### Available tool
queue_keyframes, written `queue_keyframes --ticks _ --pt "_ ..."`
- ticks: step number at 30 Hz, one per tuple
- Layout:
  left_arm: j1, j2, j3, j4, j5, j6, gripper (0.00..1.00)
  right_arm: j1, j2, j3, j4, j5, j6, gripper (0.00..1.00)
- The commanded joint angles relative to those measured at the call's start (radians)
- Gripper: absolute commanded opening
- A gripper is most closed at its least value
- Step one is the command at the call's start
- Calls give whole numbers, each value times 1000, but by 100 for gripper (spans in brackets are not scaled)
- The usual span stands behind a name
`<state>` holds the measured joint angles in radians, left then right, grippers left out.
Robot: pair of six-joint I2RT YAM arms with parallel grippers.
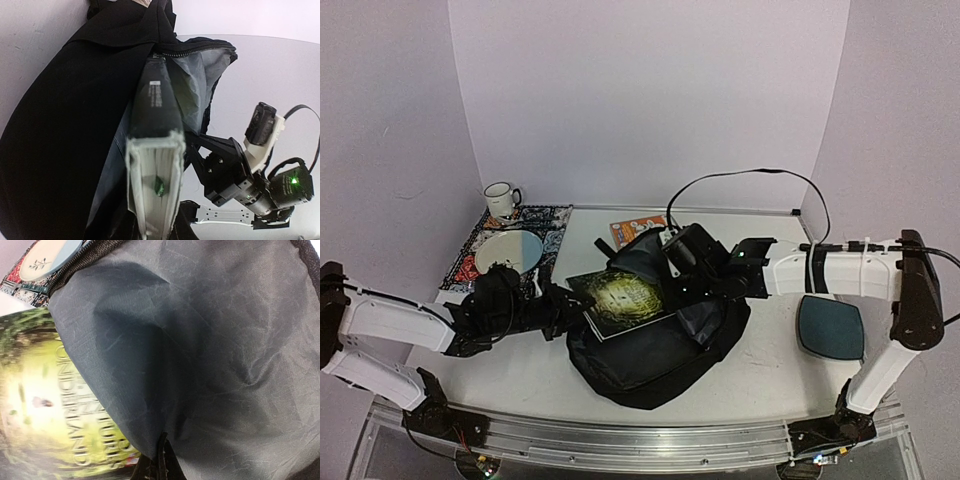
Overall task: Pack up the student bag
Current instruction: Place the book in the largest pocket of the bag.
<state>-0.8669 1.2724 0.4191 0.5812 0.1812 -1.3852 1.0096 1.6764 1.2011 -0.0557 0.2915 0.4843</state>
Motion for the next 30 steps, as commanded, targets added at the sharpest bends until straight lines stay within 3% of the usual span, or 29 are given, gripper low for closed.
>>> queue_keyframes --ticks 1,18,20,24,30 --pt "-44 113 160 169 -21 50 0 6 -55 19 48 -2 26 0" --pt "-274 523 346 397 -470 -32 2 14 -111 -42 48 55 61 0" --pt "-279 559 367 400 -457 -41 11 13 -110 -49 48 67 63 0" --pt "-285 626 390 398 -391 -61 38 13 -107 -61 43 115 62 0" --pt "-303 607 387 390 -372 7 61 13 -108 -62 -11 179 44 0"
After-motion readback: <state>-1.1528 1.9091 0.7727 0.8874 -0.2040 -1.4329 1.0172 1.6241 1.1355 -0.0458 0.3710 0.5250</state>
